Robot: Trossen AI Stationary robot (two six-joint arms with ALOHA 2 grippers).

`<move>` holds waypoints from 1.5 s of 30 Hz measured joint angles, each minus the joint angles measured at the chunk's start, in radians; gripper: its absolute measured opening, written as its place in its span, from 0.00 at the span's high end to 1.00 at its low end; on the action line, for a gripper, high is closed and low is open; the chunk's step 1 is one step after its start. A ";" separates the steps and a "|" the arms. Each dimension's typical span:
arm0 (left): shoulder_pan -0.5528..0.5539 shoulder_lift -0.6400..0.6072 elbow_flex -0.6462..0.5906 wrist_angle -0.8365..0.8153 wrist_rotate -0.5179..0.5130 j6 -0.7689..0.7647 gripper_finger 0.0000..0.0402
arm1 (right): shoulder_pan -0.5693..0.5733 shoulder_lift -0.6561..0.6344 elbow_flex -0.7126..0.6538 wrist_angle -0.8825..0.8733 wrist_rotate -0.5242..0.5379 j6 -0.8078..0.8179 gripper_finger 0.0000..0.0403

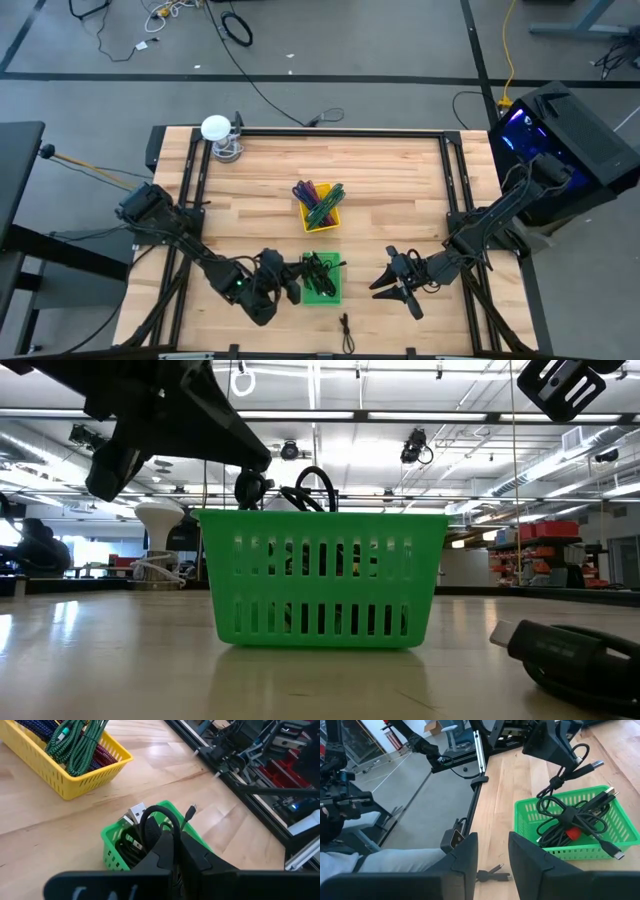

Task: Pick & Place USB Port
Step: Put the black charger cable into the green bin

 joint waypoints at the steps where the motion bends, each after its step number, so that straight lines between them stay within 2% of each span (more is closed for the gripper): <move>1: 0.000 0.000 0.000 0.001 0.000 -0.001 0.98 | 0.000 0.000 0.000 0.000 0.000 0.000 0.72; 13: 0.021 0.081 0.000 0.070 0.016 -0.024 0.97 | 0.000 0.000 0.000 -0.006 0.000 0.000 0.72; 21: 0.056 0.097 0.000 0.164 0.109 0.036 0.95 | 0.000 0.000 0.000 -0.016 0.000 0.000 0.72; 27: 0.057 0.097 0.000 0.165 0.131 0.060 0.87 | -0.001 0.000 0.000 -0.016 0.000 0.000 0.72; 37: 0.068 0.097 0.000 0.167 0.106 0.118 0.68 | 0.000 0.000 0.000 -0.023 0.000 0.000 0.72; 45: 0.068 0.049 0.000 0.165 0.075 0.211 0.63 | 0.000 0.000 0.000 -0.029 0.000 0.000 0.72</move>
